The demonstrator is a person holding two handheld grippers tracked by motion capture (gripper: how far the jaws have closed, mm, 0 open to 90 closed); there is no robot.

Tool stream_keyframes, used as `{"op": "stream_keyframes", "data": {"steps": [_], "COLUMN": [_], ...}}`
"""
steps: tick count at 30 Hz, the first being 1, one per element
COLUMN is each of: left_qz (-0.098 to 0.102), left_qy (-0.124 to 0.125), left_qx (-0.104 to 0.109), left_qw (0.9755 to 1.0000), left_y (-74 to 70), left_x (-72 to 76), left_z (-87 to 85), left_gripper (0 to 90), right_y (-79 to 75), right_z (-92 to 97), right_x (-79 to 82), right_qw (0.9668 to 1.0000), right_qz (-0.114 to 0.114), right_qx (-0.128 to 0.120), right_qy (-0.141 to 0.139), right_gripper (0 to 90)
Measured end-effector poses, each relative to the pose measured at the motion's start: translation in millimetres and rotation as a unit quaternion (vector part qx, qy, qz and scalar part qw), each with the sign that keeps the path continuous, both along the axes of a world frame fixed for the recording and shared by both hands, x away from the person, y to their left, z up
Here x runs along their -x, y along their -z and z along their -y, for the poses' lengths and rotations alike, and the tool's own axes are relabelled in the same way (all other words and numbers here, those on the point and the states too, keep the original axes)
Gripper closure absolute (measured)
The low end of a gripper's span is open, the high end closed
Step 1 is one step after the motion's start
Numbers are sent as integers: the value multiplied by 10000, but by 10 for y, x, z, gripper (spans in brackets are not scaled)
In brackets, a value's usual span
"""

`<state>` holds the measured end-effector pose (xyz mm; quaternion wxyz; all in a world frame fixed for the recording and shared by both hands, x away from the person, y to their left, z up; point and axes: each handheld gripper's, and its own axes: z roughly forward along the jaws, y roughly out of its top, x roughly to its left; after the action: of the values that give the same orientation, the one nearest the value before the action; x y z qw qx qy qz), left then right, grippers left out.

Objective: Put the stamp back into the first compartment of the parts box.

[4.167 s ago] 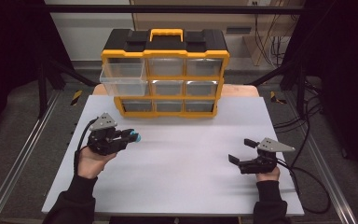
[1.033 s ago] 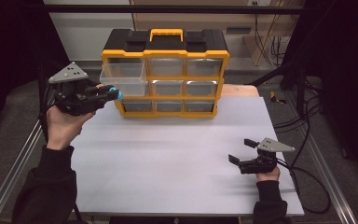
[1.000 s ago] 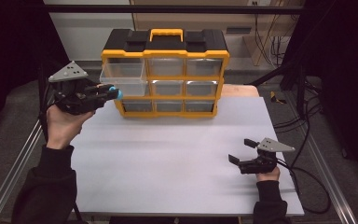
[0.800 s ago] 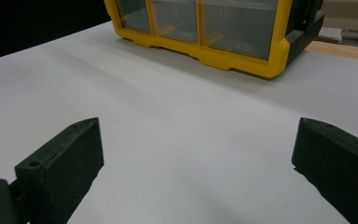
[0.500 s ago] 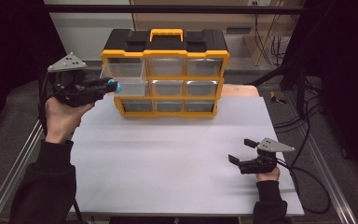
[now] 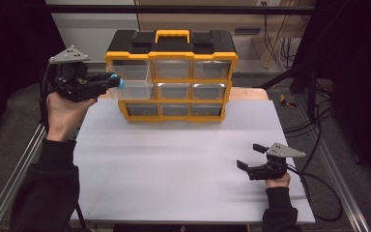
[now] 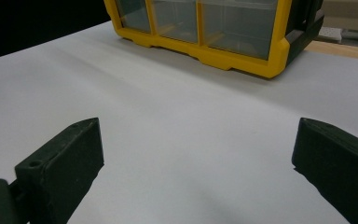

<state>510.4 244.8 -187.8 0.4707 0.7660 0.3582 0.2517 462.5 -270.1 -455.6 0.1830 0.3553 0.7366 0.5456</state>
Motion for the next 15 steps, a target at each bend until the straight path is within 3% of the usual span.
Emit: {"op": "stream_keyframes", "data": {"steps": [15], "left_qz": [-45], "left_qy": [-212], "left_qx": [-19], "left_qw": [9998], "left_y": [-94], "left_x": [-184], "left_z": [6], "left_gripper": [724], "right_y": [-3], "right_z": [3], "right_x": [1], "right_qw": [10000], "right_qz": [8], "right_qx": [-5], "right_qy": [2], "right_gripper": [25]}}
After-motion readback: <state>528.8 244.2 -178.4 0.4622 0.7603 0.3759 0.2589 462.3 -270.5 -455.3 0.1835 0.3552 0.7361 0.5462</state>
